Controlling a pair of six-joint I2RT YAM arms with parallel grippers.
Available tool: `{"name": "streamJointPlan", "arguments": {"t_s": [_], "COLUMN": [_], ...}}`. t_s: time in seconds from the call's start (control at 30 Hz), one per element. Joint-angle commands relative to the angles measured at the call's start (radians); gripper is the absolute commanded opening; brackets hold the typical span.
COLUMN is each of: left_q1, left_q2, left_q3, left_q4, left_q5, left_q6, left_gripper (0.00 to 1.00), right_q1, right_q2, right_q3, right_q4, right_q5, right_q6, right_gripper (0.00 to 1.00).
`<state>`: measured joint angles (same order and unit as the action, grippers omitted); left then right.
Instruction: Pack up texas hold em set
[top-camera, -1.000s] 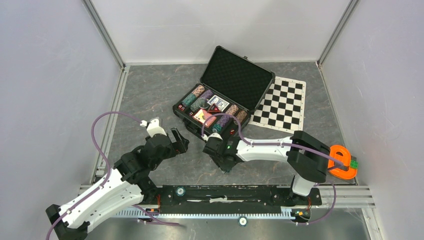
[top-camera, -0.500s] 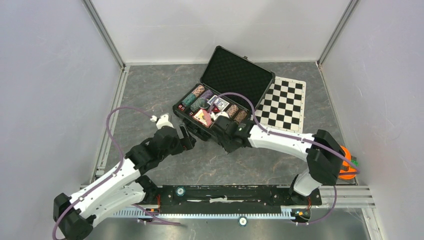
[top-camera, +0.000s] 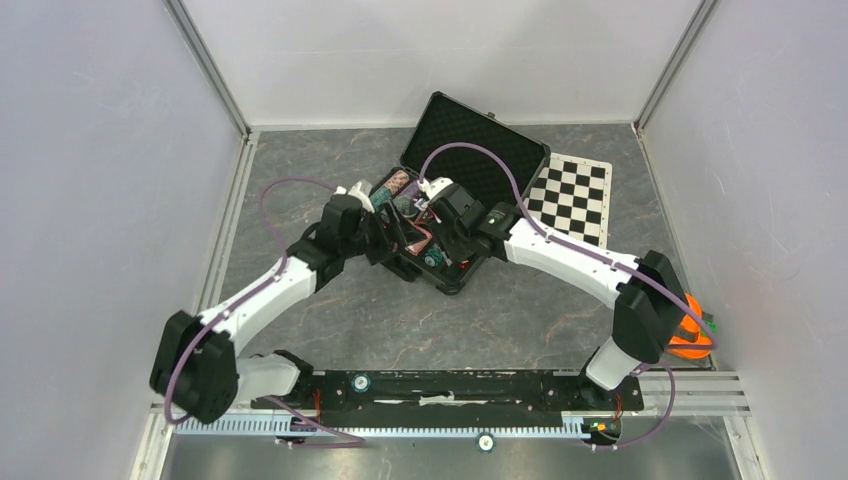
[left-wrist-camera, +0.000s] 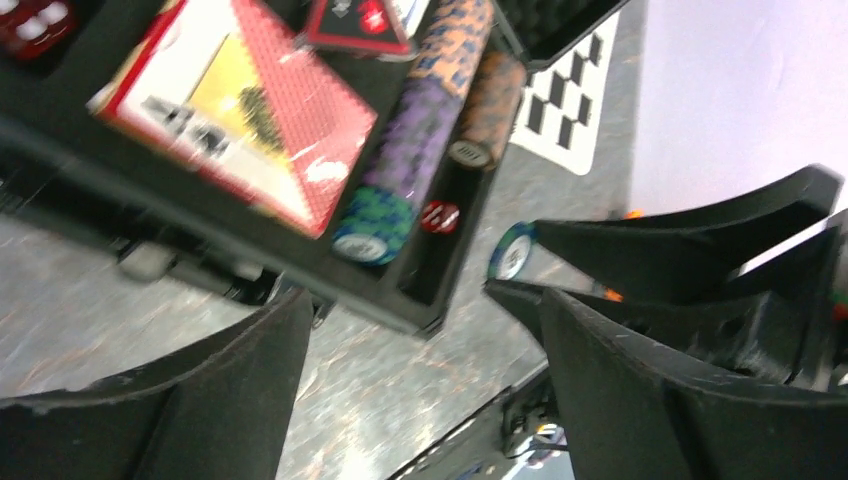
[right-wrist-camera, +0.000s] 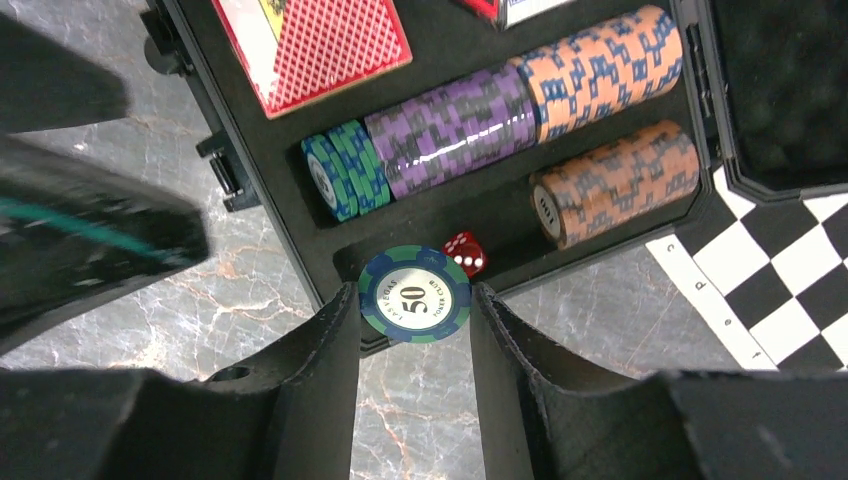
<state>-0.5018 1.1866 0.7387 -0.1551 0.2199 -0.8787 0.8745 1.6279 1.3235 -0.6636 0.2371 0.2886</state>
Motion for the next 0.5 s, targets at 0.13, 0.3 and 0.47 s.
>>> {"name": "streamJointPlan", "arguments": {"t_s": [0.13,0.3,0.47], "left_q1": [0.046,0.047,0.046], "left_q2": [0.227,0.284,0.318], "left_q3": [0.114,0.114,0.113], "left_q4": [0.301,0.393,0.449], "left_q5": [0.260,0.313,0.350], "left_q6": [-0.107,-0.148,-0.172], "left_gripper": [0.80,0.66,0.63], "right_q1": [-0.031,-0.049,-0.068], "right_q2": [0.006,0.005,0.019], "right_q3": [0.078,0.085,0.088], "right_q4": [0.085,0.103,0.116], "right_q5": [-0.088,-0.120,-0.164], "right_q6": [-0.103,-0.113,-0.117], "right_gripper": [0.40,0.40,0.40]}}
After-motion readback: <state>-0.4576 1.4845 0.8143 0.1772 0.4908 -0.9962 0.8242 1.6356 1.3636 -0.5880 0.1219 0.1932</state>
